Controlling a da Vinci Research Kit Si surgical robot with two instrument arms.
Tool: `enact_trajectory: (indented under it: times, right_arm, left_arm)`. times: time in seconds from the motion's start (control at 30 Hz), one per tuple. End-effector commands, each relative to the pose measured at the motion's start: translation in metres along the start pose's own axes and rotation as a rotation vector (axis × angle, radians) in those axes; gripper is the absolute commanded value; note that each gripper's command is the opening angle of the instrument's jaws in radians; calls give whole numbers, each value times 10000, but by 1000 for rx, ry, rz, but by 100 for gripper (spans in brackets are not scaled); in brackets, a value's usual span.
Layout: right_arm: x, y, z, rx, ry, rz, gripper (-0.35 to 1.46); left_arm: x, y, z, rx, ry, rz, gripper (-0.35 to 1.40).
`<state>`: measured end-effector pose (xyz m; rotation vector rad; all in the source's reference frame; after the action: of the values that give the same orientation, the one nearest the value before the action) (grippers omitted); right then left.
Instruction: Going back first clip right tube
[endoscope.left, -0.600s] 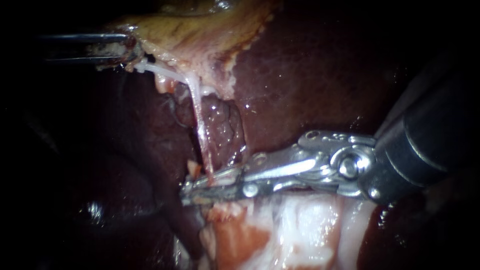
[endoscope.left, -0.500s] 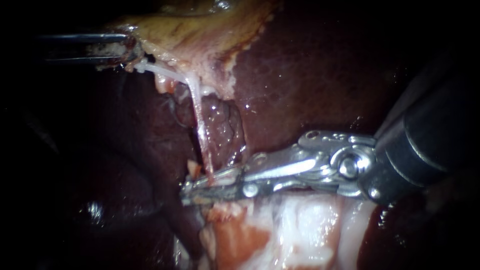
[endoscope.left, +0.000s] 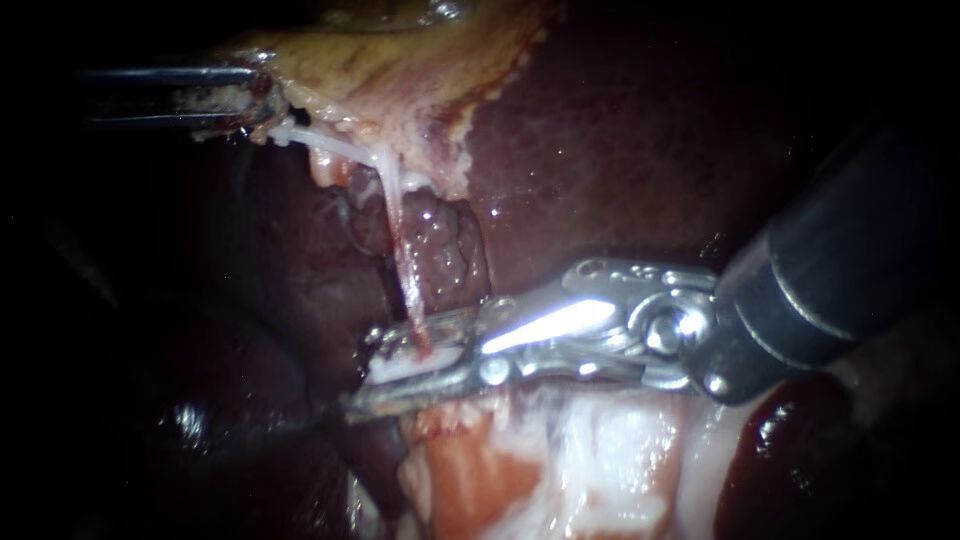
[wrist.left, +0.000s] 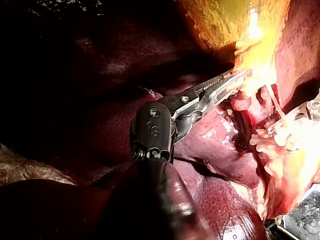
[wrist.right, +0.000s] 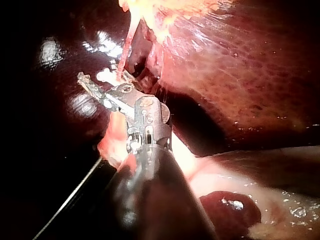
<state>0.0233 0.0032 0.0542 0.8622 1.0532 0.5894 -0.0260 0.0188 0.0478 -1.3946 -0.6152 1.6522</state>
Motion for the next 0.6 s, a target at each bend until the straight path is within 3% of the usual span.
enact_trajectory:
  times: [0.03,0.2,0.3,0.6]
  right_arm:
    - [-3,2,0,-1,0,-15,48]
    - [-13,13,2,-9,0,-145,49]
    - [-18,17,-3,-67,28,-230,50]
    - [-22,13,-45,-117,46,-369,50]
  left_arm:
    - [0,0,0,0,0,0,-35]
    - [0,0,0,1,0,0,-35]
    - [0,0,0,1,0,0,-35]
    - [-1,0,0,0,0,0,-35]
